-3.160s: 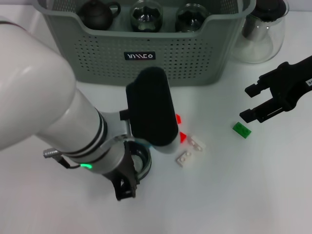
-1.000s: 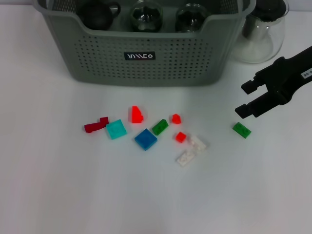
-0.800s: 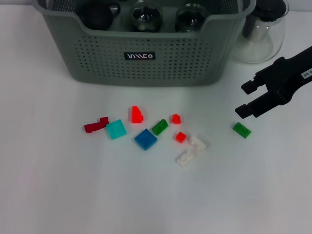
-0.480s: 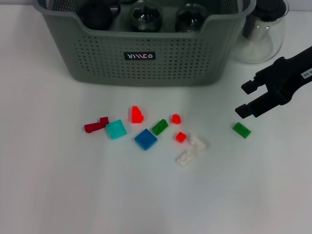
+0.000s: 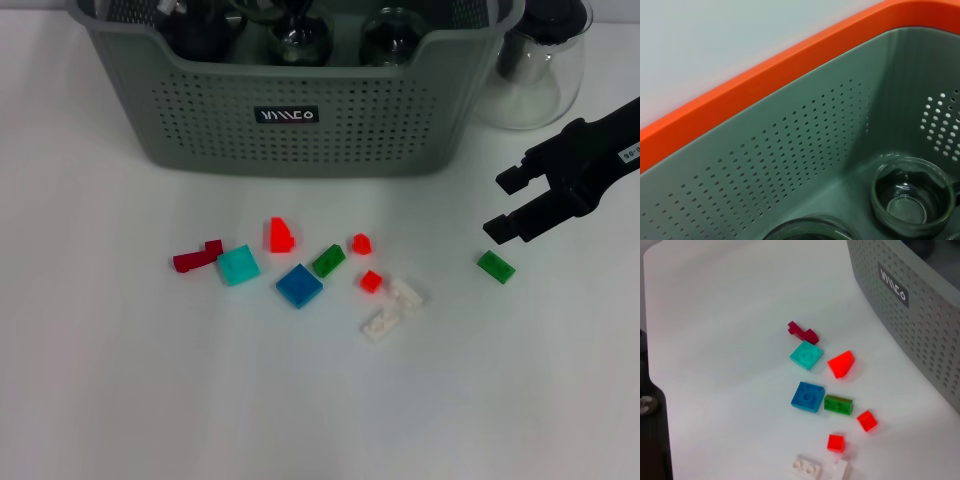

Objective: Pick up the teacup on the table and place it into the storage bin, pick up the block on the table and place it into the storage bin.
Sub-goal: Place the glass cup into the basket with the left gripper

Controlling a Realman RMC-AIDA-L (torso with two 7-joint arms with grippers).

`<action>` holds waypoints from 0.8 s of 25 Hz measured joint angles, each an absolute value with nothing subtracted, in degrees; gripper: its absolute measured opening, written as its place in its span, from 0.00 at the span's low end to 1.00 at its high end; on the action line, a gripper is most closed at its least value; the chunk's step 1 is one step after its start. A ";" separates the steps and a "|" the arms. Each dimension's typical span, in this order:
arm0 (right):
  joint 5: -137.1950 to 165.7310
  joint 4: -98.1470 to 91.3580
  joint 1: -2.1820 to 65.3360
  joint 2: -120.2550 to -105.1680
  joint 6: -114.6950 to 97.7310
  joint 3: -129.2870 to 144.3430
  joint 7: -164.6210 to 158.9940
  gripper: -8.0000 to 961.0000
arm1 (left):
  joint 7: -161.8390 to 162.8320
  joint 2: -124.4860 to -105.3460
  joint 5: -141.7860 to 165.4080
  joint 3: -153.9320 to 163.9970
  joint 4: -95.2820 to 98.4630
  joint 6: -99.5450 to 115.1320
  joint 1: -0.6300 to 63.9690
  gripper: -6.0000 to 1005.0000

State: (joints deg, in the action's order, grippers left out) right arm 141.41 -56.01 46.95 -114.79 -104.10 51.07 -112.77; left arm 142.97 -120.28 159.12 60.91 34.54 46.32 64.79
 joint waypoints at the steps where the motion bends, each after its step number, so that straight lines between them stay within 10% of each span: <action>1: 141.42 -56.02 46.94 -114.79 -104.12 51.07 -112.77 0.86 | 142.96 -120.37 159.13 60.90 34.54 46.28 64.77 0.05; 20: 141.41 -56.00 46.84 -114.78 -104.17 51.06 -112.59 0.86 | 142.97 -122.60 162.14 61.08 34.48 45.86 64.56 0.06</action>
State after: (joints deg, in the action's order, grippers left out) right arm 141.41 -56.00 46.84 -114.78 -104.17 51.07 -112.59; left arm 142.97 -122.60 162.14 61.08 34.48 45.86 64.56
